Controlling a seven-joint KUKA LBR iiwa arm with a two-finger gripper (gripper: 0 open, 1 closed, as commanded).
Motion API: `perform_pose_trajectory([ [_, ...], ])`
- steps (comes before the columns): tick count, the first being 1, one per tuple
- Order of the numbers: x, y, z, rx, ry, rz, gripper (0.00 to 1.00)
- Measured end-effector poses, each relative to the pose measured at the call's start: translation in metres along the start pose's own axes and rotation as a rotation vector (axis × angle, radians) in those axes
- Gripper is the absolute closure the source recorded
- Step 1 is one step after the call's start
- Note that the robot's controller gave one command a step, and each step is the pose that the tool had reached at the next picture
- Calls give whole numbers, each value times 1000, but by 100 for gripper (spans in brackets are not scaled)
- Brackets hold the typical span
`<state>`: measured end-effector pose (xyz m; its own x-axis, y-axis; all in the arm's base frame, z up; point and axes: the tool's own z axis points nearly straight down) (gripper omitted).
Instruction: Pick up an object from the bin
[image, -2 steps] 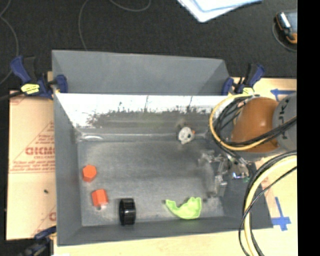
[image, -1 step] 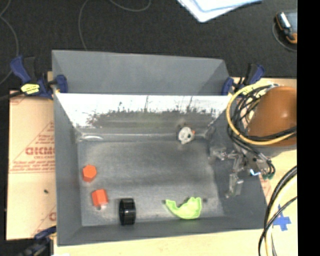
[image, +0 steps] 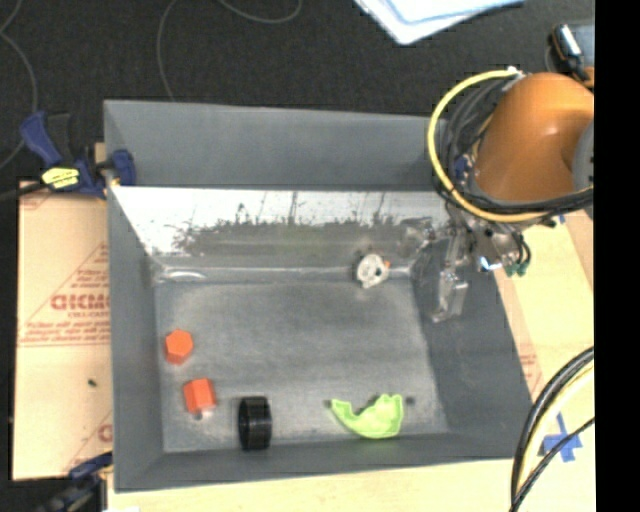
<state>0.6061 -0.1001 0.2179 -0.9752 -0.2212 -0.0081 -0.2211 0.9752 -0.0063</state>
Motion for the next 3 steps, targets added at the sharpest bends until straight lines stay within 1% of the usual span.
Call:
perform_pose_trajectory([
  [1, 62, 18, 60, -2, 2, -136, 0],
  [2, 28, 22, 103, 2, -3, -255, 0],
  [3, 93, 68, 119, -1, -2, -137, 0],
])
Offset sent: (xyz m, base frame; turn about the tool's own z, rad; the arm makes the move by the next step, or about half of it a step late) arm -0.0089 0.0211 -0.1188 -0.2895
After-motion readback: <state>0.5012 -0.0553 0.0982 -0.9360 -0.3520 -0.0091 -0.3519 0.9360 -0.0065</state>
